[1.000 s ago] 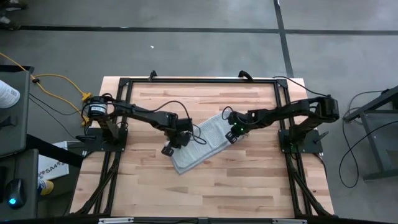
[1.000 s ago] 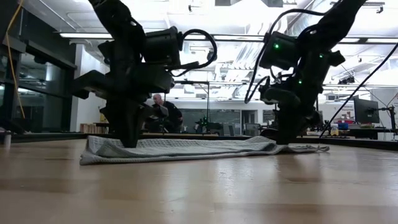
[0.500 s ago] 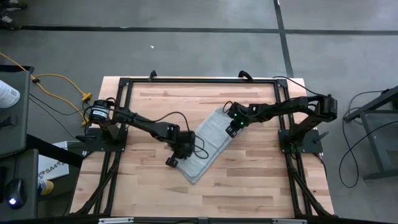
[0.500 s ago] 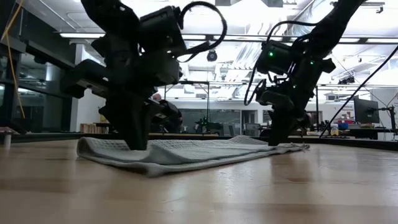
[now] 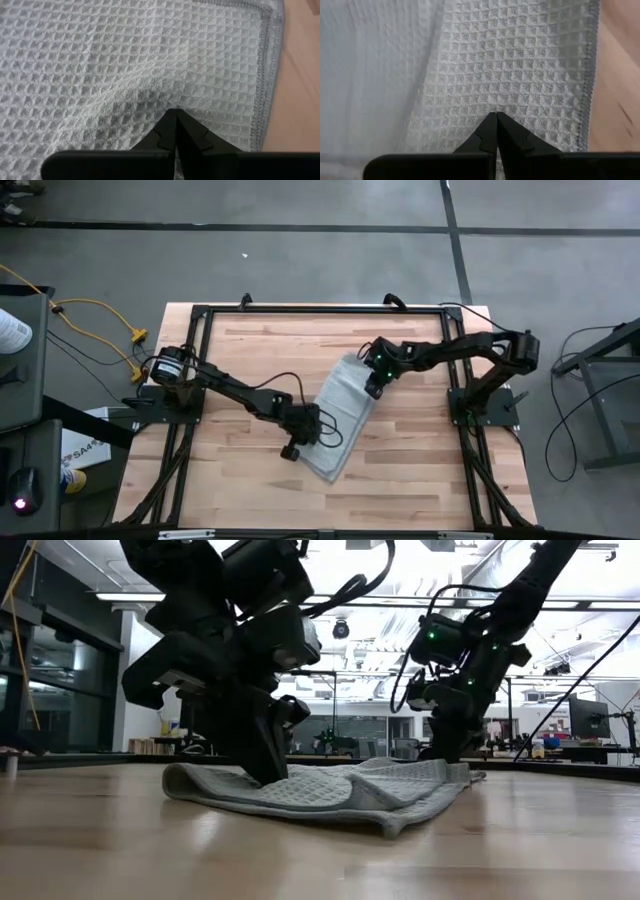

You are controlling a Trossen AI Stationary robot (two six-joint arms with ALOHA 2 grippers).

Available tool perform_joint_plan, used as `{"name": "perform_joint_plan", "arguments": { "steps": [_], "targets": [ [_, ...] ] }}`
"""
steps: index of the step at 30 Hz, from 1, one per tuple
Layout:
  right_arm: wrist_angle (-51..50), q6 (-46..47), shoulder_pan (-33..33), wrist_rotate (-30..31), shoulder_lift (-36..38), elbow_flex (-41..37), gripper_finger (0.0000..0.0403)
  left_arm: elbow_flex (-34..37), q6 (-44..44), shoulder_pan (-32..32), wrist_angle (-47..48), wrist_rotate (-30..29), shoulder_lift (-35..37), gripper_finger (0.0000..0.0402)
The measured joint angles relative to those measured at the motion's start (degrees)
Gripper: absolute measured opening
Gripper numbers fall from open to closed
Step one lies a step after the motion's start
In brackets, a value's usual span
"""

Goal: Fold microfiber towels
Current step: Fold the gray microfiber towel

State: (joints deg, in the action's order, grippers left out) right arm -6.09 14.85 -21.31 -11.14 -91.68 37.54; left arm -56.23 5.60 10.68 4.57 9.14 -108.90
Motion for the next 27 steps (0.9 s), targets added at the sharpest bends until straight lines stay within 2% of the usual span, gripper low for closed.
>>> {"name": "perform_joint_plan", "arguments": {
  "steps": [5, 18, 27],
  "targets": [
    [3.3, -1.2, -1.6, -3.0, -2.7, 0.7, 0.0002, 0.0, -1.6, 0.8, -0.7, -0.4, 0.0, 0.0001],
    [-0.6, -7.0, -1.7, -1.9, -11.8, 14.3, 0.0002, 0.0, -7.5, 4.0, -1.9, -2.1, 0.0, 0.0001],
    [-1.3, -9.1, -1.7, -1.8, -16.2, 20.5, 0.0002, 0.0, -11.6, 6.0, -2.2, -3.0, 0.0, 0.0000]
  ]
}}
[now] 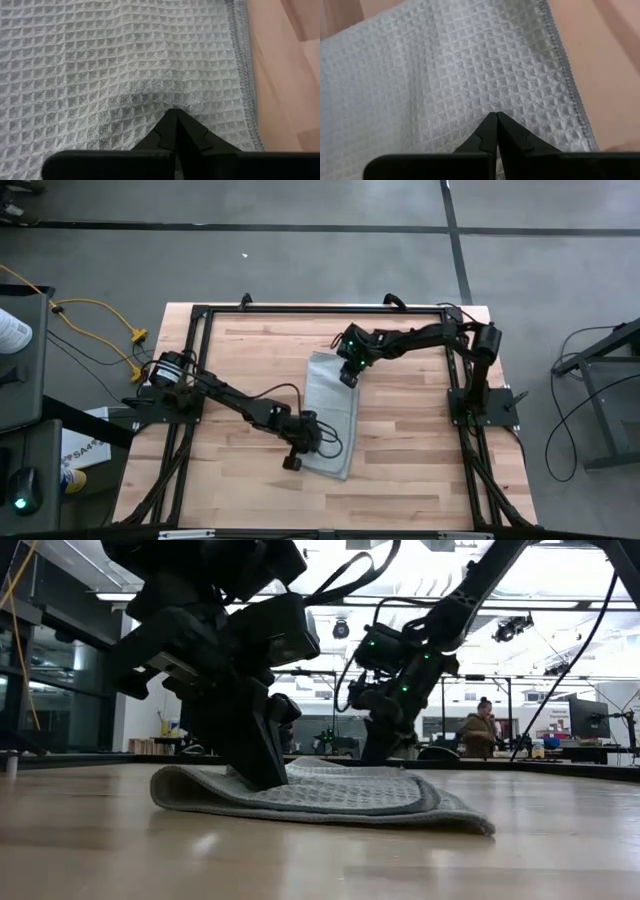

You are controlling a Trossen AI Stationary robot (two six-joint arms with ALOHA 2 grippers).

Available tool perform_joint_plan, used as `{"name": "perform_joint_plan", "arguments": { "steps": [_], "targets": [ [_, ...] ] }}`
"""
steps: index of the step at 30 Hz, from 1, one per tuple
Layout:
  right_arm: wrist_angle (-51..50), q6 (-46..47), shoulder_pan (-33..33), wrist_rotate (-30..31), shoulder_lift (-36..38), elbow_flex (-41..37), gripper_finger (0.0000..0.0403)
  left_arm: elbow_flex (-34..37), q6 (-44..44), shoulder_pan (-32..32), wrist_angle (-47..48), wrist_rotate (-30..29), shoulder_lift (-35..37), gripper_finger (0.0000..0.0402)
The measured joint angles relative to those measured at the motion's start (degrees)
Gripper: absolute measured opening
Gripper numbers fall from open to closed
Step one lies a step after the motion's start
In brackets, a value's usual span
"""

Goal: Fold microfiber towels
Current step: Fold the gray microfiber towel

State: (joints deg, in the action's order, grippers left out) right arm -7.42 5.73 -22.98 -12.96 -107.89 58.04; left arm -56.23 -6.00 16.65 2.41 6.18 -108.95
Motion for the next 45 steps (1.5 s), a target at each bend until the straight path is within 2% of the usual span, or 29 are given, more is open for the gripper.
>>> {"name": "perform_joint_plan", "arguments": {
  "steps": [6, 23, 34, 38, 41, 45],
  "targets": [
    [0.2, -1.1, -0.1, 1.0, -0.3, 2.5, 0.0002, -0.3, -0.9, 0.8, -1.9, -0.3, 0.0, 0.0000],
    [-2.1, -0.9, 0.0, 1.0, -0.3, 3.7, 0.0002, -6.1, 1.3, 0.8, 1.1, -1.1, -0.4, 0.0000],
    [-2.3, -1.1, 0.0, 2.5, 0.0, 3.7, 0.0002, -9.1, 5.9, 0.7, 2.1, -2.2, -0.3, 0.0003],
    [-2.6, -1.5, -0.2, 2.6, 0.7, 3.7, 0.0002, -13.1, 9.6, 0.6, 10.2, -6.8, 0.5, 0.0009],
    [-2.4, -1.5, -0.6, 4.6, 2.8, 3.7, 0.0002, -16.4, 14.6, 0.0, 16.6, -13.3, 0.5, 0.0009],
    [-3.6, -2.4, -1.1, 7.8, 6.6, 3.7, 0.0003, -17.8, 20.3, -3.8, 22.3, -18.4, 0.5, 0.0009]
  ]
}}
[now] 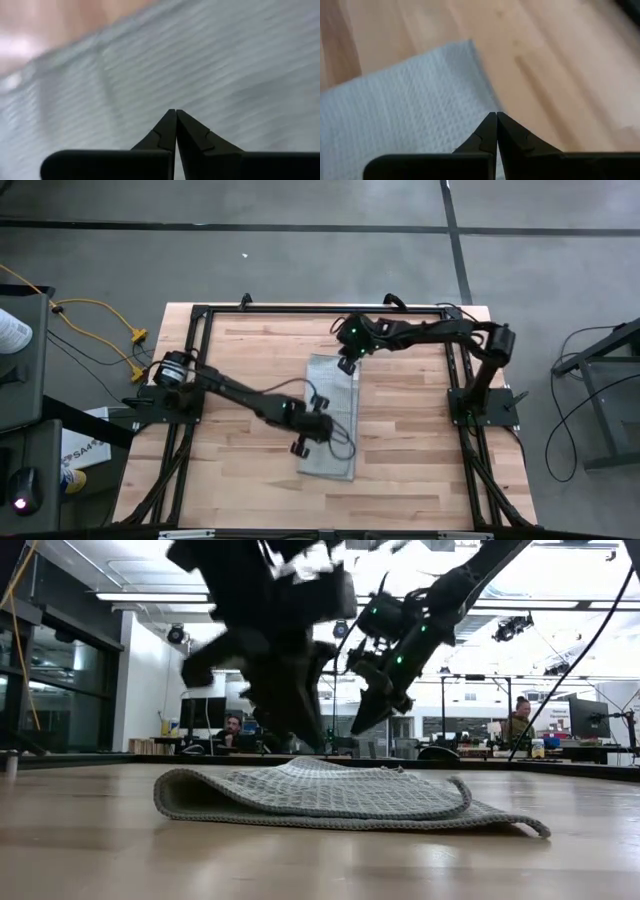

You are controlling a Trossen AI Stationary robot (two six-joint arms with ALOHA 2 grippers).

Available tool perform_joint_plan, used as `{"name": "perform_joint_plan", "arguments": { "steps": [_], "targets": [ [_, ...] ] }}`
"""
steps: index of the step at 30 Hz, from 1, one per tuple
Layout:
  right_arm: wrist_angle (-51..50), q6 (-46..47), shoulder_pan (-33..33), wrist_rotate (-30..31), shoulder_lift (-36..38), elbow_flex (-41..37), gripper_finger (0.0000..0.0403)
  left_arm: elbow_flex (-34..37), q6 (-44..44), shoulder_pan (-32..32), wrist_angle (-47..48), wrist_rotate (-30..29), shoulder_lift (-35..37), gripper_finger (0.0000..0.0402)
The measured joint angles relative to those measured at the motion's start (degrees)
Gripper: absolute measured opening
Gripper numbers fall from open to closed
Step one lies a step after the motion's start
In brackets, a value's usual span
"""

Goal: Fold microfiber towels
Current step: Fold the gray microfiber towel

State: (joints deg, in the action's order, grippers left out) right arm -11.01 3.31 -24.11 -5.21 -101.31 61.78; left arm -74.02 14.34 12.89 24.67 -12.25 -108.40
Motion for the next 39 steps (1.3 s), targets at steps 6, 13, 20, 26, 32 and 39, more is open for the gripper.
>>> {"name": "perform_joint_plan", "arguments": {
  "steps": [6, 13, 20, 26, 32, 39],
  "targets": [
    [-7.9, -0.2, -1.0, 5.1, 4.7, 0.1, 0.0003, 0.0, 1.6, -9.6, 7.0, 0.8, 0.9, 0.0010],
    [-16.4, 0.0, -2.0, 5.3, 5.0, 0.0, 0.0003, 0.1, 7.9, -18.3, 9.8, 5.5, 4.1, 0.0010],
    [-16.6, -1.5, -2.6, 4.9, 5.0, 0.0, 0.0003, 0.0, 14.9, -27.7, 12.8, 11.3, 7.2, 0.0010],
    [-16.4, -4.0, -2.7, 4.7, 4.9, 0.0, 0.0002, 0.1, 18.9, -36.5, 13.1, 19.3, 7.2, 0.0010],
    [-15.8, -5.1, -3.6, 0.2, 4.2, 0.0, 0.0002, 0.1, 22.0, -41.8, 12.8, 28.2, 7.2, 0.0010],
    [-15.2, -8.2, -3.3, 0.3, 3.6, 0.0, 0.0007, 0.1, 24.0, -44.0, 13.2, 29.6, 7.1, 0.0010]
  ]
}}
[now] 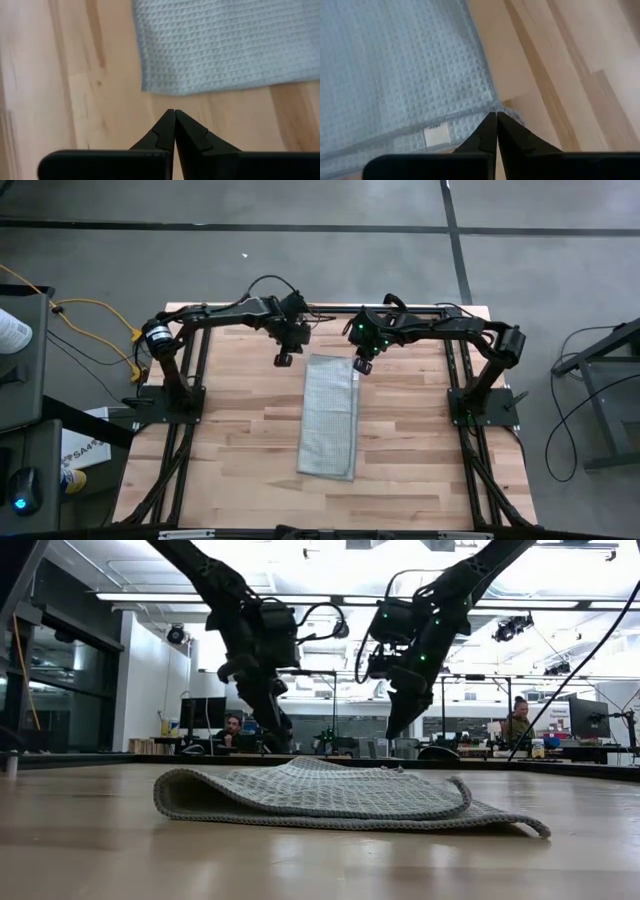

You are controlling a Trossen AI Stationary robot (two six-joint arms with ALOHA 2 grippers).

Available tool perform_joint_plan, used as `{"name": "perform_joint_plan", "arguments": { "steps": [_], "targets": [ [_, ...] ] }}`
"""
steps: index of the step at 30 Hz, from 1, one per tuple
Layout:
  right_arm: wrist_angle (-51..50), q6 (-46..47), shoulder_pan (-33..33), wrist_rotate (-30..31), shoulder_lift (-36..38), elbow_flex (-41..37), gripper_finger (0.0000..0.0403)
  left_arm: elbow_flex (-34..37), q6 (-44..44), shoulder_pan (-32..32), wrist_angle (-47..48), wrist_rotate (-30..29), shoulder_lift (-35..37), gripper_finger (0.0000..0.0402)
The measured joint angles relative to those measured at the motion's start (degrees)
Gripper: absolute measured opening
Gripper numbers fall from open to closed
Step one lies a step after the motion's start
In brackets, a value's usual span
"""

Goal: Fold microfiber towels
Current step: Fold the gray microfiber towel

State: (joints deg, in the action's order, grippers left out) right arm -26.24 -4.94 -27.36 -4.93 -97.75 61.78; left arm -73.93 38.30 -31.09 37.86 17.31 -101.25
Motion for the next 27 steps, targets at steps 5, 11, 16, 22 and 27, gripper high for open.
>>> {"name": "perform_joint_plan", "arguments": {
  "steps": [5, 11, 16, 22, 27],
  "targets": [
    [0.9, -0.9, -0.1, 0.2, -0.9, 0.0, 0.0040, 0.0, 1.3, 0.0, 0.0, 0.1, 0.0, 0.0010],
    [3.0, 0.2, -0.2, 0.5, -1.2, 0.0, 0.0079, 0.0, 3.7, -0.4, -1.3, 1.6, 0.0, 0.0010],
    [3.4, 2.2, -1.0, 0.0, -1.2, 0.0, 0.0087, 0.5, 4.0, -1.6, -3.0, 4.2, -0.5, 0.0010],
    [3.2, 3.1, -1.8, 0.1, -1.8, 0.0, 0.0084, 2.5, 3.9, -3.2, -4.1, 5.0, -1.1, 0.0010],
    [3.0, 3.6, -3.0, 0.3, -4.2, -0.1, 0.0081, 4.5, 3.7, -3.5, -5.6, 5.3, -1.1, 0.0010]
  ]
}}
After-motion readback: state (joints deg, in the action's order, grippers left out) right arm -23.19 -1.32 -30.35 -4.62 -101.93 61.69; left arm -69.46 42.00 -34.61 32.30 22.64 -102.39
